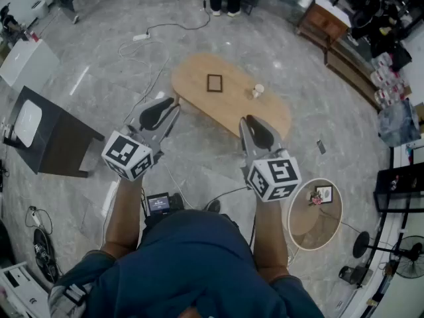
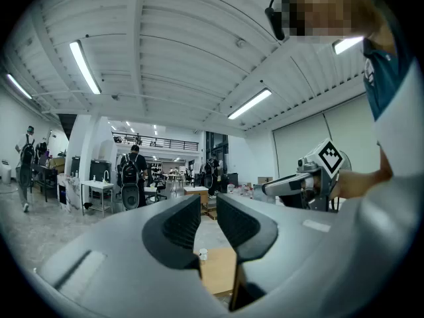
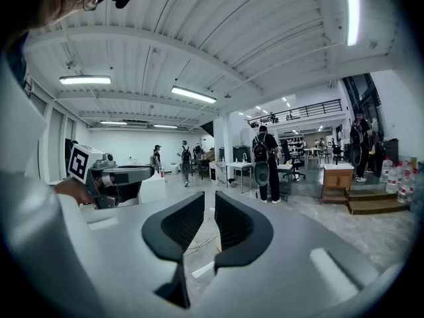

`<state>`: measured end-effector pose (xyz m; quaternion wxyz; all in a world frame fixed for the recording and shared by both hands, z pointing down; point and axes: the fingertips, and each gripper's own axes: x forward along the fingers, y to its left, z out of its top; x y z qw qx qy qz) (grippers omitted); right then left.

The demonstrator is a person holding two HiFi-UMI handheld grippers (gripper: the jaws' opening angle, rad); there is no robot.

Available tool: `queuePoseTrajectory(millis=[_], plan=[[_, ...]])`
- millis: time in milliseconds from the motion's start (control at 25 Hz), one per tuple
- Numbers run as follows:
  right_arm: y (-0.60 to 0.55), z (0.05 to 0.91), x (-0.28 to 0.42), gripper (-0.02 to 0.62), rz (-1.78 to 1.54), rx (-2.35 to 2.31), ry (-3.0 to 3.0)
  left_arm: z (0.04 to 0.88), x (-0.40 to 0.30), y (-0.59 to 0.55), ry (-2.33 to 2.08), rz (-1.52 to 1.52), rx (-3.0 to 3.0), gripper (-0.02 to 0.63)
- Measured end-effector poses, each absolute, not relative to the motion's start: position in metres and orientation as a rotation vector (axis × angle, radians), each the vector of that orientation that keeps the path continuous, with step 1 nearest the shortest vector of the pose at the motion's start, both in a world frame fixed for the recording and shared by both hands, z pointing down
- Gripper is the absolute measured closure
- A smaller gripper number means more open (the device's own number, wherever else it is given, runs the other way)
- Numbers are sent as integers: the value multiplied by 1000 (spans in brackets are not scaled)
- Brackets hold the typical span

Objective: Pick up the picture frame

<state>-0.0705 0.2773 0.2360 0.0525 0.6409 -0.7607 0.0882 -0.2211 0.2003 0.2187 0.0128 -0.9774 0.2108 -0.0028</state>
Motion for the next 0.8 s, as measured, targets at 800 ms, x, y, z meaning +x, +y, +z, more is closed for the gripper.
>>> queuePoseTrajectory(millis=[800], plan=[[257, 233, -115, 537, 262, 2034, -2243, 225, -263, 168, 563, 27, -3090, 531]])
